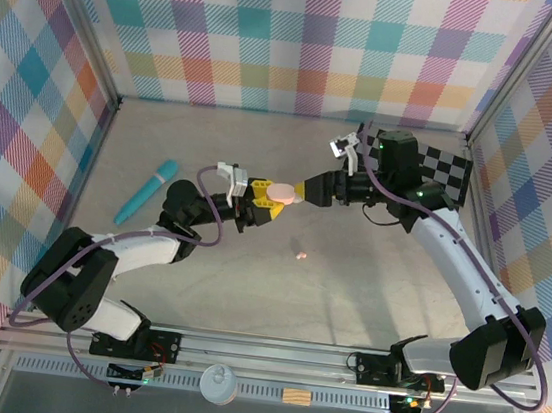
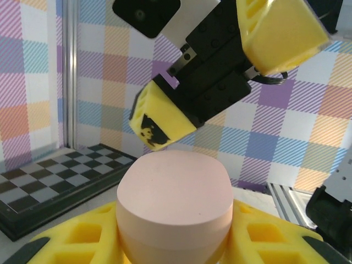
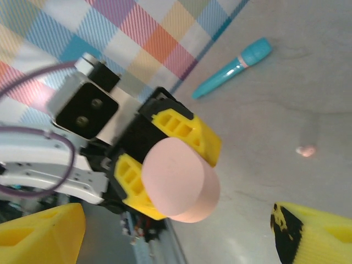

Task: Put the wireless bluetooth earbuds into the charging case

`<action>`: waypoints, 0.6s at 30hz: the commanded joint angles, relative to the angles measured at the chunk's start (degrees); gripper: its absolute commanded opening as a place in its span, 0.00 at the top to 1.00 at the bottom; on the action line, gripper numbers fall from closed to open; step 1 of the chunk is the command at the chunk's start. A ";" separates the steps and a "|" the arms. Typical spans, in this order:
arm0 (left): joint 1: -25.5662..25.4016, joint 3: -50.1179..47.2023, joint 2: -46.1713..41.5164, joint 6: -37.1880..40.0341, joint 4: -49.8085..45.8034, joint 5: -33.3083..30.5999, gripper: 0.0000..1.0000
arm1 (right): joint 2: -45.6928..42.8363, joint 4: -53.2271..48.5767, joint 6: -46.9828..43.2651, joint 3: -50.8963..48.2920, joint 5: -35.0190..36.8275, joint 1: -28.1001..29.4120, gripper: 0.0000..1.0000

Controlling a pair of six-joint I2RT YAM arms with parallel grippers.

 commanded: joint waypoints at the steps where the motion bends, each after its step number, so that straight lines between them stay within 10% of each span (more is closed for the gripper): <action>1: 0.37 -0.31 -3.39 -0.45 -3.52 2.48 0.68 | 1.33 -8.77 -18.58 3.34 4.32 2.68 0.13; 18: 0.41 1.88 -2.37 -6.59 -0.28 7.06 0.68 | 4.45 -4.82 -26.86 4.36 10.67 4.87 0.11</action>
